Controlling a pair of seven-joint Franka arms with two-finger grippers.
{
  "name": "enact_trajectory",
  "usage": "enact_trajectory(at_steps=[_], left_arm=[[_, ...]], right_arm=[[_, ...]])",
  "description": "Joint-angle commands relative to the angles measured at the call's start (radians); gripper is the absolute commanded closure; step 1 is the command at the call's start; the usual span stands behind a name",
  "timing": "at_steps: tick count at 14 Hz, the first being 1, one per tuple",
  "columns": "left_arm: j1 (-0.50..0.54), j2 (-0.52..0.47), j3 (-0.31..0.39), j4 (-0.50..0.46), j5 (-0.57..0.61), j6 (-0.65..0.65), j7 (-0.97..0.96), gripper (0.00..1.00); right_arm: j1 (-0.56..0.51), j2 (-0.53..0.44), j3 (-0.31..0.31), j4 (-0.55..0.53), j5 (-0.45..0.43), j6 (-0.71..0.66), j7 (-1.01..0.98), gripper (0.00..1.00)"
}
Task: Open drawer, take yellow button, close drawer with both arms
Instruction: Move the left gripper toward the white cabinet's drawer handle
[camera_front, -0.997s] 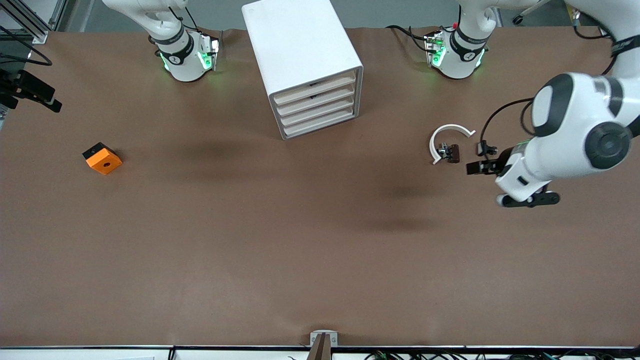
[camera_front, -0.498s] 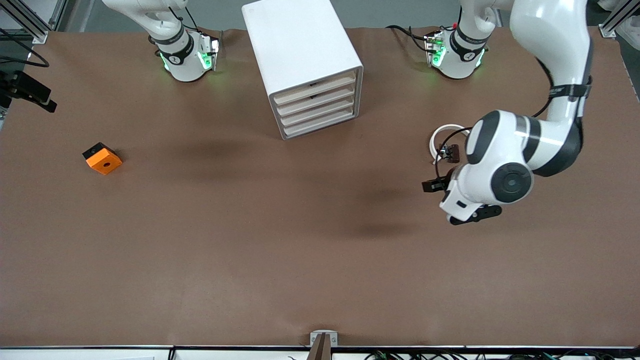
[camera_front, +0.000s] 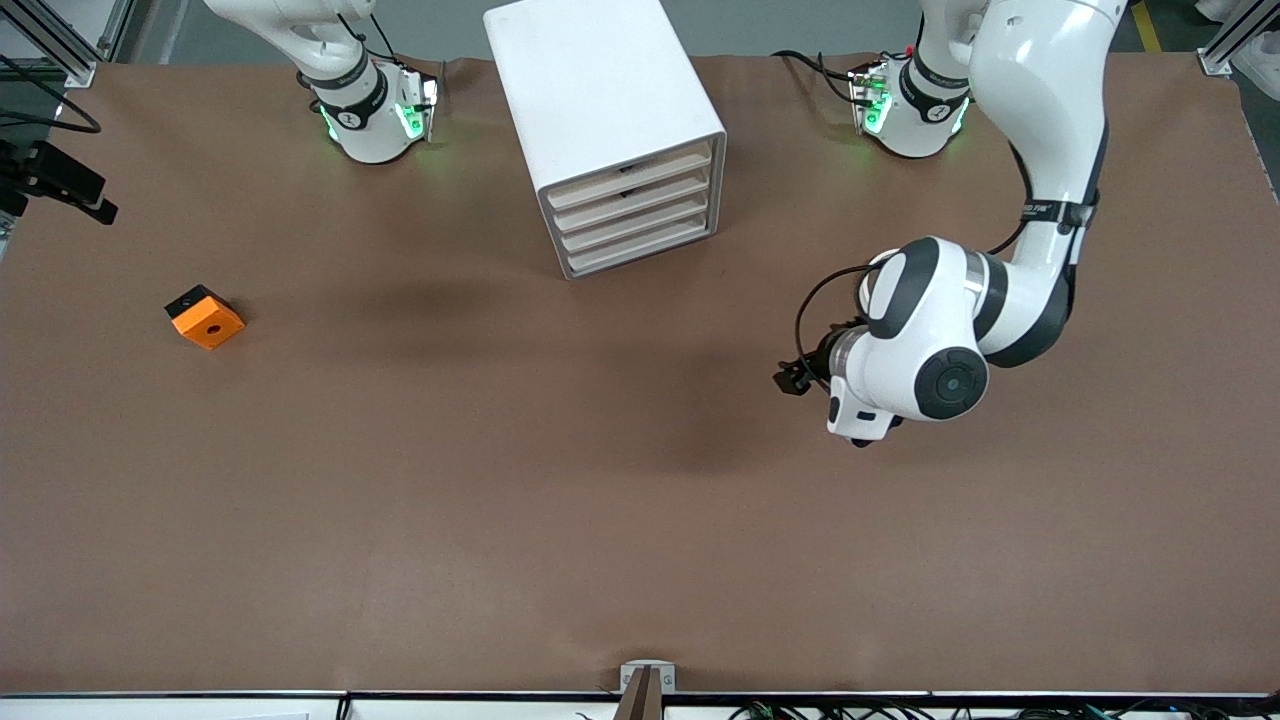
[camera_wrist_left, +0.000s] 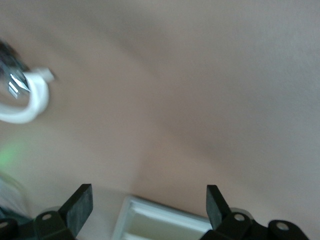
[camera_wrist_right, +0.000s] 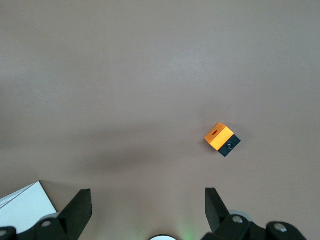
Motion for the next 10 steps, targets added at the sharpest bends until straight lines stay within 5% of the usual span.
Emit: enact_trajectory(at_steps=[1,10], left_arm=[[0.005,0.042,0.001,0.056,-0.088,-0.021,-0.158,0.00],[-0.020,0.125,-0.016,0.097,-0.321,-0.231,-0.814,0.00]], right_arm=[[-0.016,0.004,0.009,0.015,0.017,-0.013,0.001,0.00],[-0.018,0.035,0.009,0.017,-0.009,-0.019,-0.012,0.00]])
